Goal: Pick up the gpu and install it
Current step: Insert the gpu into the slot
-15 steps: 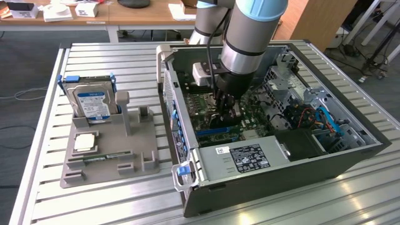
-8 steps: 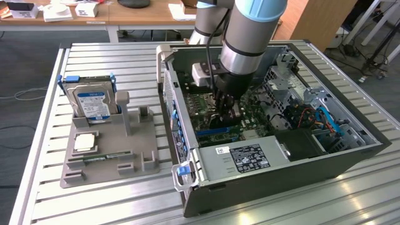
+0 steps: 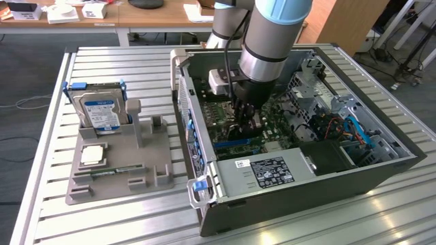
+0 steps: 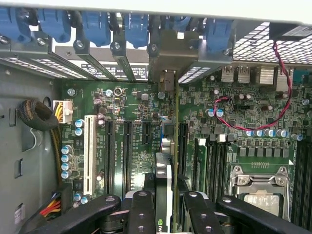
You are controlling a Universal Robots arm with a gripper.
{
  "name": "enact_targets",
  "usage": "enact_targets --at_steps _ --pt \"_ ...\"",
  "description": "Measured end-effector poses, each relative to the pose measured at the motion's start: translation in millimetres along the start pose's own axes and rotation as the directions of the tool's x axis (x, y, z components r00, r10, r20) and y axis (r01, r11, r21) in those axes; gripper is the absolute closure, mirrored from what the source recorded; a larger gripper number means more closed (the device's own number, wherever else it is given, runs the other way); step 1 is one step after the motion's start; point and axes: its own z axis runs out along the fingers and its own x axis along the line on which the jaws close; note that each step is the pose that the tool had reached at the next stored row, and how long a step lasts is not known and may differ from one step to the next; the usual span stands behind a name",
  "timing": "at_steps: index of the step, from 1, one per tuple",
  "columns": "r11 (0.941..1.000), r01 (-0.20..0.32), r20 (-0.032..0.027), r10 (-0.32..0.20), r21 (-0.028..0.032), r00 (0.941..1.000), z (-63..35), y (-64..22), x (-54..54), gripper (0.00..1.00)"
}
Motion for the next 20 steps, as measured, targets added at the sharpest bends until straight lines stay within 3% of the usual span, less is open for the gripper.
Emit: enact_targets --at_steps 20 --pt "1.0 0.0 -0.0001 0.0 -0.0001 1.0 3.7 0.6 0.1 0.73"
